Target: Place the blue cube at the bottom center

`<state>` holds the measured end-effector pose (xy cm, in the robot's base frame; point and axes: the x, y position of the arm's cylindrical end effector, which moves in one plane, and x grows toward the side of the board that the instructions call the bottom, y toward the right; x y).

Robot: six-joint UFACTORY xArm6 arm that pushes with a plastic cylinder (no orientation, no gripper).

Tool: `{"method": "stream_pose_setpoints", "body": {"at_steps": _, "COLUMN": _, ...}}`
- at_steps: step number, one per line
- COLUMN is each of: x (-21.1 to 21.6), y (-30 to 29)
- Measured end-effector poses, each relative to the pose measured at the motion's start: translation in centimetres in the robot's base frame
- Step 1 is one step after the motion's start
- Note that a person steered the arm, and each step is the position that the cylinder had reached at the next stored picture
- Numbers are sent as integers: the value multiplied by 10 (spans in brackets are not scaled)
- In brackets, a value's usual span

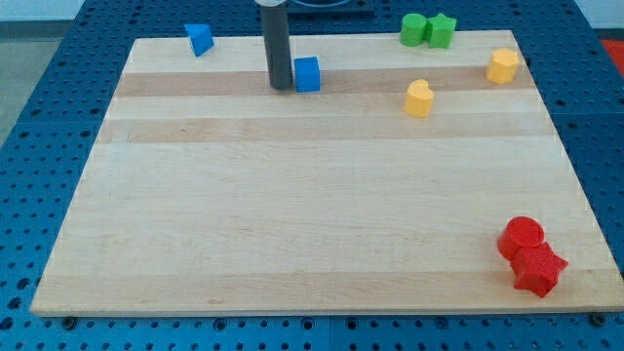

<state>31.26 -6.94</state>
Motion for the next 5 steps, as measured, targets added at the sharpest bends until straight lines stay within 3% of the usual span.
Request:
{"method": "stream_pose_setpoints", "body": {"at_steps": 1, "x": 29, "y": 3}}
{"method": "stream_pose_setpoints", "body": {"at_steps": 3, "x": -26, "y": 42}}
{"method": "stream_pose_setpoints", "body": {"at_steps": 5, "x": -35, "y": 58}}
